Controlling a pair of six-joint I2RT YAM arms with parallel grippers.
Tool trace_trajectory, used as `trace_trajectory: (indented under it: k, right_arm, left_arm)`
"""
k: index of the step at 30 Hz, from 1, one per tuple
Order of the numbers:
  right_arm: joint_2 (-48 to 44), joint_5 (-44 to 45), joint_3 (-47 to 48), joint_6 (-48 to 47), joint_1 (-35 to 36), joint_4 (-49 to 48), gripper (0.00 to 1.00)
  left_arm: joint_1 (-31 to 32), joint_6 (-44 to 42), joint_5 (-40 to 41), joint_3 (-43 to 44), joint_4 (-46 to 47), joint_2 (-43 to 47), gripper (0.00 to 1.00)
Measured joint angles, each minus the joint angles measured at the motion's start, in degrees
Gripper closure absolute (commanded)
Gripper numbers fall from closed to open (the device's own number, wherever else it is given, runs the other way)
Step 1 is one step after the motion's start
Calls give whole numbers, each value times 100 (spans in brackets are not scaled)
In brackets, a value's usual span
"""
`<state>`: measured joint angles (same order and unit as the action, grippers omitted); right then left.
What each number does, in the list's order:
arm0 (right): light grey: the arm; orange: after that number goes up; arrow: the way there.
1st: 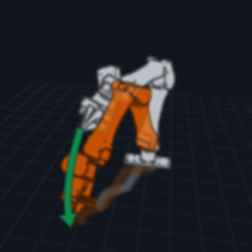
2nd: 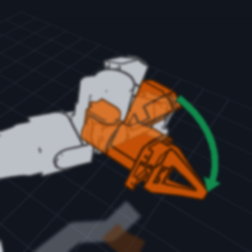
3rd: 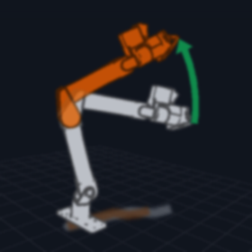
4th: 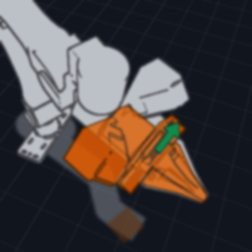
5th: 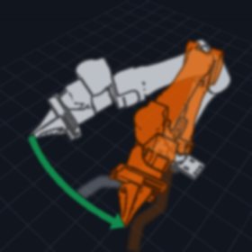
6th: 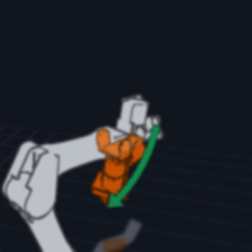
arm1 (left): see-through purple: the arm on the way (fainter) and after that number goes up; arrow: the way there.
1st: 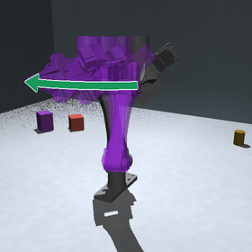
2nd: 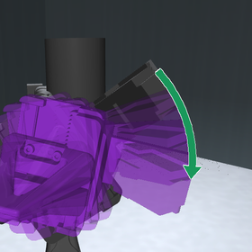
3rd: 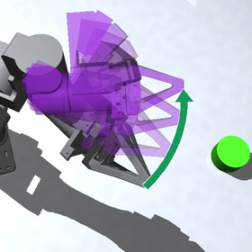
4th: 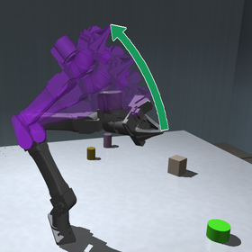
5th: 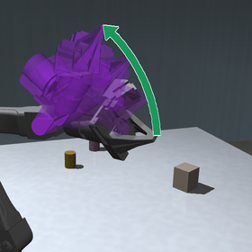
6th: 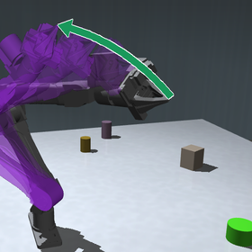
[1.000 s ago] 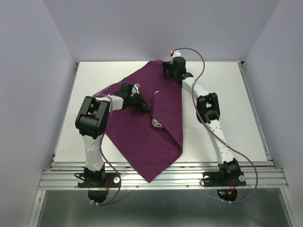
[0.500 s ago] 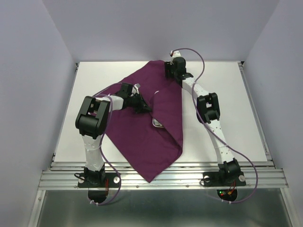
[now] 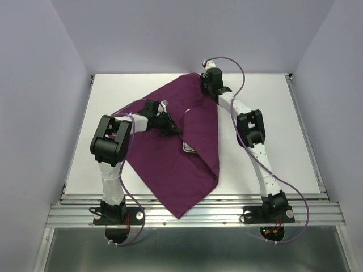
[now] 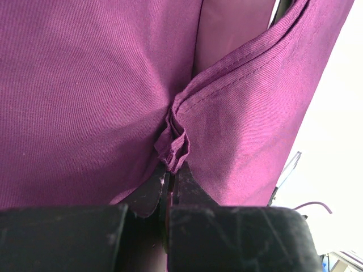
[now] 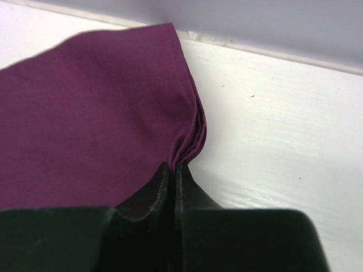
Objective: Prepare the surgical pack
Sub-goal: Pack the surgical kit at the center of the board.
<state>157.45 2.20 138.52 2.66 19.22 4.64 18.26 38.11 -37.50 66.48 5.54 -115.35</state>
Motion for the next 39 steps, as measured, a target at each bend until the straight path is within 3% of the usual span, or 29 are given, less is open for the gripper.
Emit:
trace_trajectory:
  k: [9,14,24,39]
  right_arm:
    - [-1425,-382,-1237,149,72,-313,99]
    - [-2647,-509,-2568,168,317,-651,99]
    - [-4234,-492,-4868,374,780,-1228,99]
    - [-5278,-339,-7281,1244,1152,-1915,99]
  left_arm:
    - [0,2,4,0,-2,-2,100]
    - [0,4,9,0,-2,-17,100]
    - [0,9,48,0,-4,-22,100]
    - [0,39,90,0,-4,-22,100]
